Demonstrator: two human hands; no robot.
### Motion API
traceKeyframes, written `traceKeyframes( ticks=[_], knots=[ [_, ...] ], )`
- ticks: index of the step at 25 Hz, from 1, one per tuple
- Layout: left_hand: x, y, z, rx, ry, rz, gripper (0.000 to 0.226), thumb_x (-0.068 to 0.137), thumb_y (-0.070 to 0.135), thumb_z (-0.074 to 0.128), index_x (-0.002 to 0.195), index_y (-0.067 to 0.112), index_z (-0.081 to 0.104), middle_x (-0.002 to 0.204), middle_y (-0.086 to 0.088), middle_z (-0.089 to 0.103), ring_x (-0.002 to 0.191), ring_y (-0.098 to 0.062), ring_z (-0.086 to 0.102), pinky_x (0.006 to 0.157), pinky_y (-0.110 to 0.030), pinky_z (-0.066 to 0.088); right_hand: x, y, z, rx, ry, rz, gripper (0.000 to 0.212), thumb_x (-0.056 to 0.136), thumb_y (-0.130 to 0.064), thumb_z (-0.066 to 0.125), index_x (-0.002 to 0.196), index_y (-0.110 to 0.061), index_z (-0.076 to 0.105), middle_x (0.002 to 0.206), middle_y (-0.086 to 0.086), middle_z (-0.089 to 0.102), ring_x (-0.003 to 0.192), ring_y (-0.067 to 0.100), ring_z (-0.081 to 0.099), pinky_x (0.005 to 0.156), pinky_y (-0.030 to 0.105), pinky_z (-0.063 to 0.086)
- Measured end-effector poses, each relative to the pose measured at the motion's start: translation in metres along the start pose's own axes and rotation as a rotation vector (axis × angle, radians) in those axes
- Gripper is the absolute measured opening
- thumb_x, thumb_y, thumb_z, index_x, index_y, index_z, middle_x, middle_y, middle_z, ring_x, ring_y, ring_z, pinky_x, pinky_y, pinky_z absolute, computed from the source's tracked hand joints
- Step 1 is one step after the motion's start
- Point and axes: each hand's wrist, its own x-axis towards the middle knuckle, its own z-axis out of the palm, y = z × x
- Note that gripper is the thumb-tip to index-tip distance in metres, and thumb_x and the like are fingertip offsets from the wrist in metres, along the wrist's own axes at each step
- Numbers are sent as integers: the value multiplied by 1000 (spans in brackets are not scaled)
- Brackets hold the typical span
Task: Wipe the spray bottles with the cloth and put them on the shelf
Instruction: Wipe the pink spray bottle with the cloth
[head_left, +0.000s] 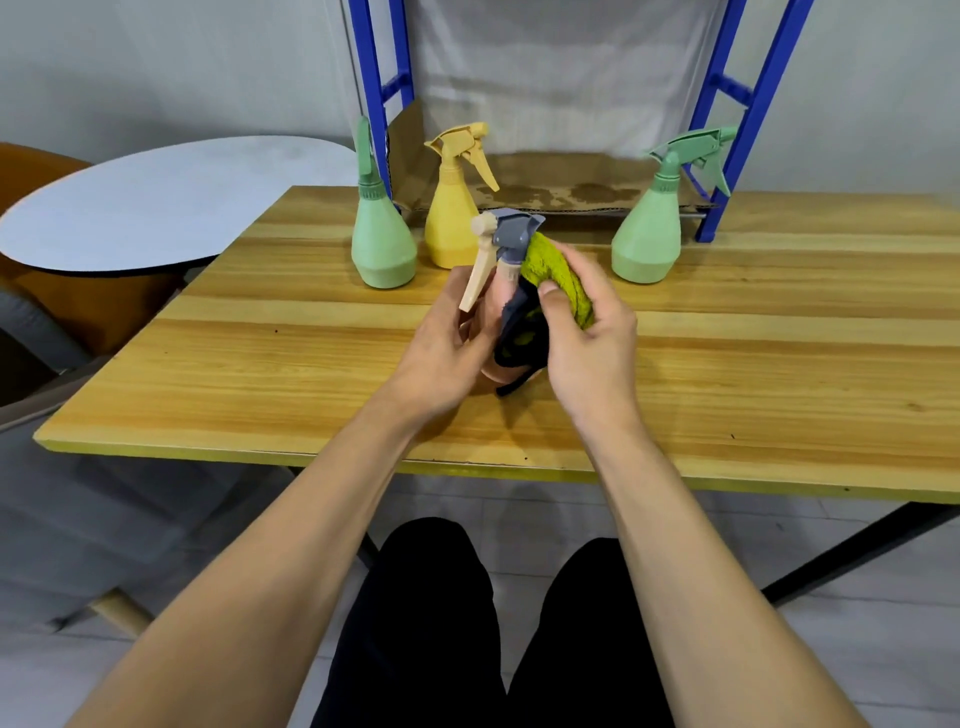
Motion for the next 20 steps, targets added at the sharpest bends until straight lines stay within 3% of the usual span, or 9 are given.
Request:
traceKeyframes(
  ticks=[2, 5, 7, 10, 12, 14, 17, 20],
  knots=[
    [1, 3, 0, 28, -9, -25, 40, 103, 26, 62, 137, 33, 42, 126, 17, 61, 120, 6, 58, 103, -20, 49, -7, 17, -6, -70, 25, 86, 33, 99, -12, 57, 128, -24, 67, 124, -9, 70, 117, 4, 62, 106, 30, 49],
    [2, 2, 1, 29, -21, -60, 47, 101, 28, 65, 139, 37, 39, 128, 25, 57, 121, 13, 55, 106, -18, 46, -11, 29, -19, -97, 41, 215, 30, 97, -13, 58, 119, -29, 71, 115, -12, 72, 111, 9, 65, 105, 39, 51],
    [0, 1, 2, 54, -30, -58, 46, 102, 28, 63, 139, 38, 39, 128, 25, 57, 123, 12, 55, 109, -22, 46, -4, 18, -19, -69, 0, 169, 30, 97, -10, 59, 117, -30, 71, 113, -14, 72, 109, 5, 65, 102, 30, 52],
    [0, -3, -1, 73, -13, -42, 46, 101, 25, 61, 142, 31, 41, 132, 14, 59, 128, -4, 57, 112, -36, 48, 5, 8, -10, -67, -64, 27, 32, 99, -8, 57, 125, -24, 68, 121, -11, 69, 114, 0, 62, 100, 18, 48],
    [2, -4, -1, 75, 3, -41, 45, 100, 27, 63, 139, 33, 42, 130, 15, 59, 127, -7, 58, 111, -40, 49, 1, 16, -12, -113, -50, 42, 32, 99, -8, 55, 127, -21, 67, 119, -11, 68, 111, -1, 62, 97, 11, 45],
    [2, 0, 1, 62, 17, -71, 43, 99, 28, 67, 134, 36, 42, 123, 20, 60, 119, -1, 60, 107, -38, 51, -12, 30, -16, -181, -3, 103, 32, 100, -9, 55, 128, -19, 67, 118, -8, 68, 111, 6, 63, 97, 14, 45],
    [0, 9, 11, 141, 123, -80, 43, 93, 28, 74, 124, 31, 45, 112, 20, 60, 101, 10, 60, 90, -25, 53, -22, 39, -18, -259, 16, 68, 33, 100, -11, 55, 131, -19, 63, 123, -7, 66, 112, 9, 60, 101, 20, 44],
    [4, 15, 23, 279, 336, -104, 57, 76, 41, 82, 119, 28, 47, 115, 7, 60, 104, -13, 62, 91, -36, 54, -22, 42, -14, -238, 11, 36, 35, 100, -12, 54, 133, -20, 62, 128, -4, 67, 117, 13, 61, 104, 29, 46]
  ],
)
